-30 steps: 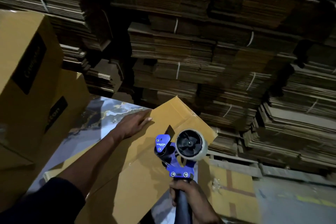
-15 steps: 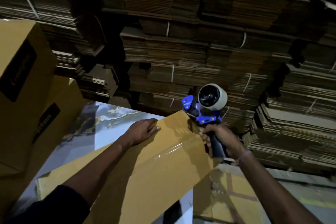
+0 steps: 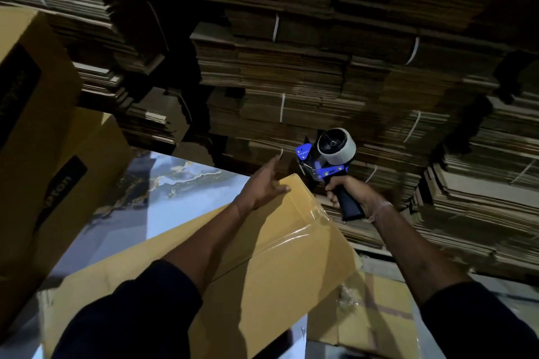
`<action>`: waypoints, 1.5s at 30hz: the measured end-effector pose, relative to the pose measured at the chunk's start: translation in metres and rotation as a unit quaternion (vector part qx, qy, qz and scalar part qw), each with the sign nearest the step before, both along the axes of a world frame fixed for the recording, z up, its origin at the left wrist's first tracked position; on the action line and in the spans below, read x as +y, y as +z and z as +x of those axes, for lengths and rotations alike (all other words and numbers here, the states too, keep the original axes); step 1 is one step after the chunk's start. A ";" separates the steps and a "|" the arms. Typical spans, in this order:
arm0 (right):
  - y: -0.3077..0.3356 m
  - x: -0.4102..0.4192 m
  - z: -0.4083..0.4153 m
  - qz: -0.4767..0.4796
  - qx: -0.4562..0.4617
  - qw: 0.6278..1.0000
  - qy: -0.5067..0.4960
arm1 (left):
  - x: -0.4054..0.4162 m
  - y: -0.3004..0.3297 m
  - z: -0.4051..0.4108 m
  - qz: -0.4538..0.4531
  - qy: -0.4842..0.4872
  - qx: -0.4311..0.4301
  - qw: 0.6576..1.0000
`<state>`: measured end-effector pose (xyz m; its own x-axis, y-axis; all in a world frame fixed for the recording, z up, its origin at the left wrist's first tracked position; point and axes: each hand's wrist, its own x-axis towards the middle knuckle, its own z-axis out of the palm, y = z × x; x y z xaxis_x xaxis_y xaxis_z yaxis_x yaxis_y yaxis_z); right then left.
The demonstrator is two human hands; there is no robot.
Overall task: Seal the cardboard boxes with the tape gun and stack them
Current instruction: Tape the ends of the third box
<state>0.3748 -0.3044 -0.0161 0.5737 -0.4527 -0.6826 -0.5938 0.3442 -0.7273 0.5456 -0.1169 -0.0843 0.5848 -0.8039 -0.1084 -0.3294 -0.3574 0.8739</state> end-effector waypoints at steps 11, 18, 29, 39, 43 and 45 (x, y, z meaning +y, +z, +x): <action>-0.016 0.008 0.003 0.147 -0.024 0.989 0.004 | -0.048 -0.001 0.003 -0.083 0.037 0.171 0.981; -0.026 0.006 0.003 0.141 -0.034 0.989 -0.009 | -0.048 -0.007 0.010 -0.078 0.035 0.121 0.989; -0.038 0.003 0.005 0.154 -0.031 0.987 0.025 | -0.035 -0.008 0.020 -0.056 -0.009 0.095 0.994; -0.032 0.010 0.002 0.161 -0.049 0.986 0.002 | -0.030 -0.009 0.021 -0.016 0.017 0.058 0.998; -0.033 0.010 0.001 0.149 -0.049 0.988 0.014 | -0.027 -0.005 0.022 0.015 0.031 0.016 0.999; -0.035 0.009 0.000 0.147 -0.050 0.988 0.021 | -0.027 -0.002 0.022 0.028 0.047 -0.013 0.998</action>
